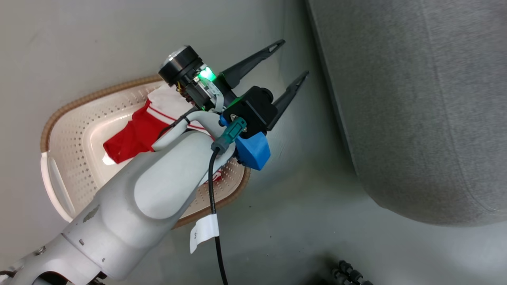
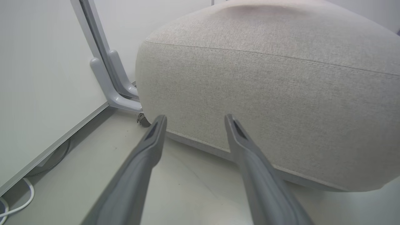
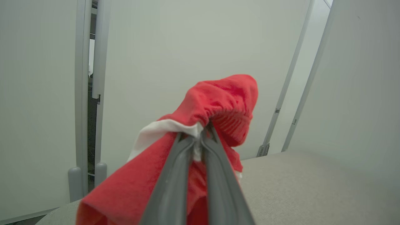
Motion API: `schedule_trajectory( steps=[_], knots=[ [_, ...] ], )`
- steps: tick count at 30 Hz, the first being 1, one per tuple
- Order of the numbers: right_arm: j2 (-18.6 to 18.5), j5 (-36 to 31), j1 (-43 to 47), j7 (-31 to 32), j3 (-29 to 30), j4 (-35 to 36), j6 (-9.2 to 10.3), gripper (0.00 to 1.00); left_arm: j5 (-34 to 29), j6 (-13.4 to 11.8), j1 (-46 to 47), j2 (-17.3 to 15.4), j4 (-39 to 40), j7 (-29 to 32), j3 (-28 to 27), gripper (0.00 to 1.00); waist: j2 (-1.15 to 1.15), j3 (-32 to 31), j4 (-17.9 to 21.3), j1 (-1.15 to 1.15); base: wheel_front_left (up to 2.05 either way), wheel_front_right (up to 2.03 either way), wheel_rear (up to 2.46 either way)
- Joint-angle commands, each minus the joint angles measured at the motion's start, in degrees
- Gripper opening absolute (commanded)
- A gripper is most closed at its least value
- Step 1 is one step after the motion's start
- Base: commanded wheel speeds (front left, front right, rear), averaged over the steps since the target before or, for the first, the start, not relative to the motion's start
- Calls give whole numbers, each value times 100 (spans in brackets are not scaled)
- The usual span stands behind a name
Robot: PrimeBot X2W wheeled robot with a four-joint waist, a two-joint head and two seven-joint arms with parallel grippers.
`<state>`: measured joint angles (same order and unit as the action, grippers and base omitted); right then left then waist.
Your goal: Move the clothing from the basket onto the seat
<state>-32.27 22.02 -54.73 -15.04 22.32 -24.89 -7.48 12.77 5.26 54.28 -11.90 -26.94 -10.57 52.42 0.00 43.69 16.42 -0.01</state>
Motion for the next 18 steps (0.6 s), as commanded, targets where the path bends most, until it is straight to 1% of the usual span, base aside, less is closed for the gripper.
schedule_trajectory(
  steps=[1, 6, 12, 18],
  knots=[
    [36, -42, -11, -22, 1, -42, -3, 0, -24, -23, 71, -58, 28, 24, -30, 100, 0, 224, -90, 1, 0, 0, 0],
    [359, -92, 214, -21, 36, -530, -2, 0, -18, -76, 54, -136, 176, 79, -9, 100, 0, 357, -83, 1, 0, 0, 0],
    [740, -88, 522, -21, -133, -1011, -2, 0, 22, -97, 23, -199, 255, 123, 26, 100, 0, 377, -56, 1, 0, 0, 0],
    [859, -52, 556, -21, -397, -1424, -2, 0, 66, -109, 55, -253, 308, 165, 46, 100, 0, 355, -33, 1, 0, 0, 0]
  ],
)
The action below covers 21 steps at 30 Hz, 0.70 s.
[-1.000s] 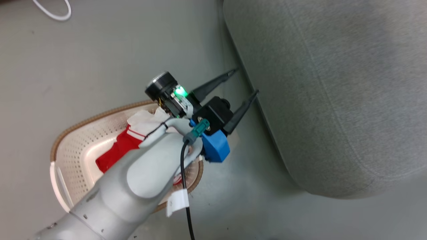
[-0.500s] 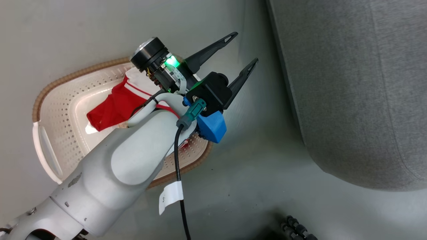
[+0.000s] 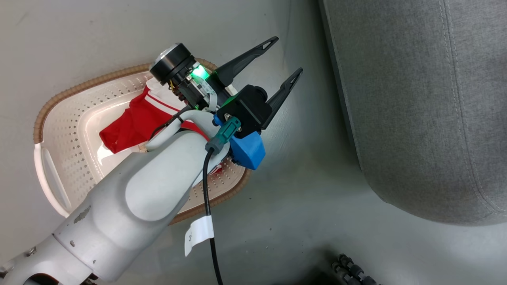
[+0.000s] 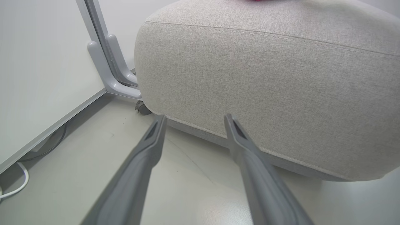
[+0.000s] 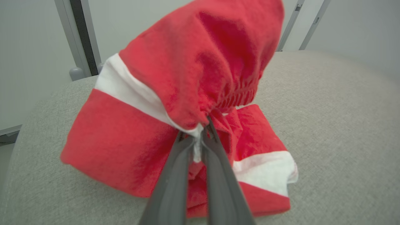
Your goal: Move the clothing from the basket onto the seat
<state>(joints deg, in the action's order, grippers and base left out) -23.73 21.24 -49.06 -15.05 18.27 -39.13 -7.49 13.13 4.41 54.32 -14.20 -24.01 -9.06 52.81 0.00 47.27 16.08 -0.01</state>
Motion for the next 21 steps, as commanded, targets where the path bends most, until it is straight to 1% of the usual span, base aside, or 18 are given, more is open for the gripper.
schedule_trajectory(
  steps=[1, 2, 3, 9, 11, 14, 17, 21],
  knots=[
    [22, 27, -14, -20, -4, -12, -1, 14, 39, -29, 41, -32, 17, 9, 11, 100, 0, -17, 6, 1, 0, 0, 0],
    [26, 18, 7, -20, -8, 20, -1, 60, 44, -32, 24, -35, 18, 4, 19, 100, 0, -41, 5, 1, 0, 0, 0],
    [18, 7, 78, -20, 1, 67, -1, 100, 42, -44, 3, -36, 14, -7, 27, 100, 0, -75, 2, 1, 0, 0, 0],
    [105, -173, 770, -21, 97, 727, -1, 100, 160, -110, -171, 53, -96, -215, 11, 100, 0, -477, -16, 1, 0, 0, 0],
    [206, -158, 1053, -20, 104, 1001, -1, 100, 216, -127, -265, 82, -176, -322, -15, 100, 0, -696, -11, 1, 0, 0, 0],
    [256, -158, 1464, -21, 85, 1423, -1, 100, 334, -174, -395, 139, -314, -445, -92, 100, 0, -1028, -44, 1, 0, 0, 0],
    [318, -199, 1815, -20, -19, 1781, -1, 100, 468, -225, -540, 224, -443, -550, -195, 100, 0, -1389, -135, 1, 0, 0, 0],
    [420, -200, 2111, -20, -346, 2132, -1, 100, 618, -315, -770, 304, -505, -612, -445, 100, 0, -1822, -274, 1, 0, 0, 0]
  ],
)
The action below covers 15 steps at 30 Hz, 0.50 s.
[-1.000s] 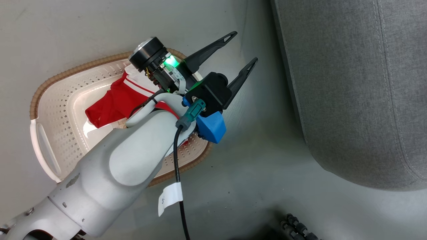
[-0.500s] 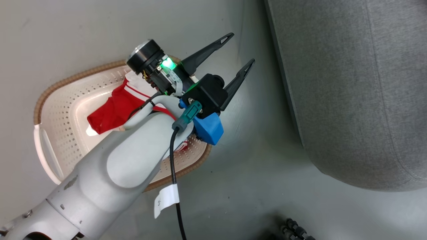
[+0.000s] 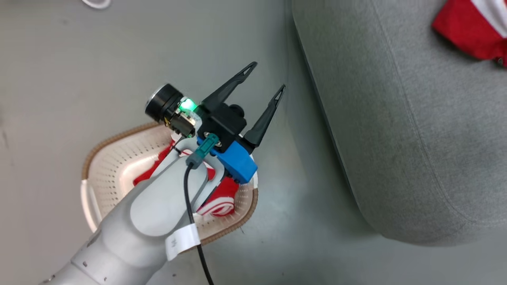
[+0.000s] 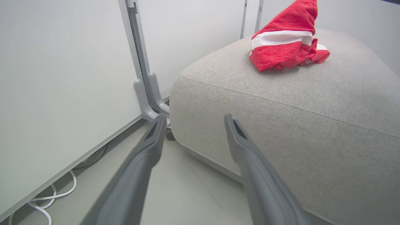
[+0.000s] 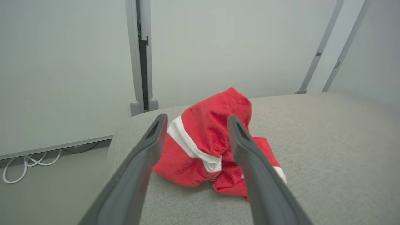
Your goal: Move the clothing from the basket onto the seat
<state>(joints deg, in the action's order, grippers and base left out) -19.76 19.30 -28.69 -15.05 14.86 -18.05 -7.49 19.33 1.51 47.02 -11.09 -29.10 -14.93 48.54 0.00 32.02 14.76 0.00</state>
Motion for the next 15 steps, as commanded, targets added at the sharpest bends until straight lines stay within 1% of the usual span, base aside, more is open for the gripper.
schedule_trajectory(
  steps=[1, 6, 9, 12, 15],
  knots=[
    [25, -33, 134, -20, -121, 72, -1, 100, 11, -51, -97, 16, 77, -30, -125, 100, 0, -414, -192, 0, 0, 0, 0],
    [110, -41, 265, -20, -659, 295, -1, 100, -44, -228, -534, 40, 528, -32, -744, 100, 0, -825, -463, 0, 0, 0, 0],
    [150, -64, 317, -20, -966, 376, -1, 100, -126, -289, -824, 81, 760, -31, -1152, 100, 0, -1036, -645, 0, 0, 0, 0],
    [233, -88, 407, -20, -1189, 430, -1, 100, -215, -322, -1139, 149, 916, -31, -1584, 100, 0, -1243, -827, 0, 0, 0, 0],
    [291, -139, 482, -20, -1407, 454, -1, 100, -304, -294, -1441, 227, 1011, -32, -1981, 100, 0, -1466, -986, 0, 0, 0, 0]
  ],
)
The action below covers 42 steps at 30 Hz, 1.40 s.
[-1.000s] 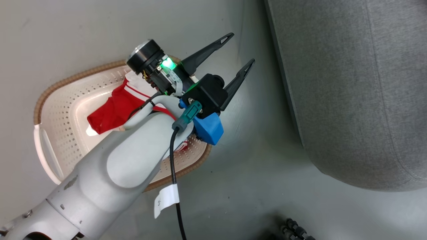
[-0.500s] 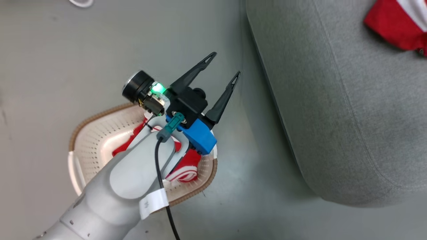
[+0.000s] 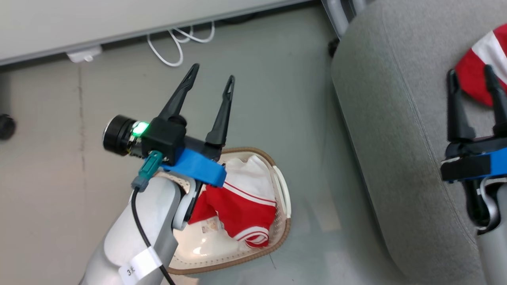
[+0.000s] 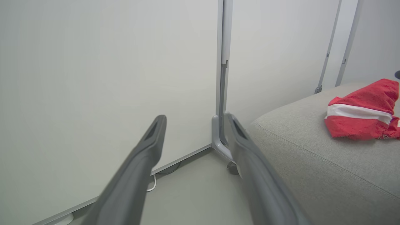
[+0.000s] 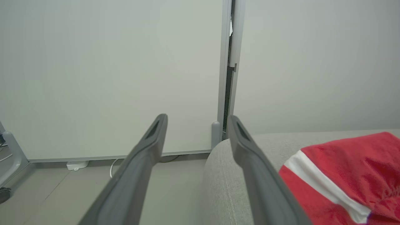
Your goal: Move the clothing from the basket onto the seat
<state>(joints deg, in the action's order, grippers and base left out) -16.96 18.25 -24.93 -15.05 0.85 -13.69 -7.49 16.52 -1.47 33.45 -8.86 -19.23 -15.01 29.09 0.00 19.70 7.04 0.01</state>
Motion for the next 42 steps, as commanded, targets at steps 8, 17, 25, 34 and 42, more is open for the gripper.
schedule_trajectory(
  steps=[8, 17, 25, 34, 42],
  knots=[
    [301, -47, 402, -20, -337, 2, -1, 100, -308, 130, -856, 210, 105, -21, -966, 100, 0, -811, -501, -1, 0, 0, 0],
    [509, -12, 911, -20, -575, 15, -1, 100, -568, 268, -1589, 396, 281, -21, -1690, 100, 0, -1304, -632, -1, 0, 0, 0],
    [707, 75, 1546, -20, -488, 119, -2, 100, -794, 498, -2287, 506, 524, -21, -2132, 100, 0, -1678, -675, -1, 0, 0, 0],
    [872, 17, 2018, -20, -396, 295, -2, 100, -915, 640, -2839, 577, 748, -21, -2467, 100, 0, -1893, -736, -1, 0, 0, 0],
    [1004, -25, 2293, -20, -279, 420, -2, 100, -945, 685, -3010, 598, 821, -21, -2606, 100, 0, -1954, -827, -1, 0, 0, 0]
  ],
)
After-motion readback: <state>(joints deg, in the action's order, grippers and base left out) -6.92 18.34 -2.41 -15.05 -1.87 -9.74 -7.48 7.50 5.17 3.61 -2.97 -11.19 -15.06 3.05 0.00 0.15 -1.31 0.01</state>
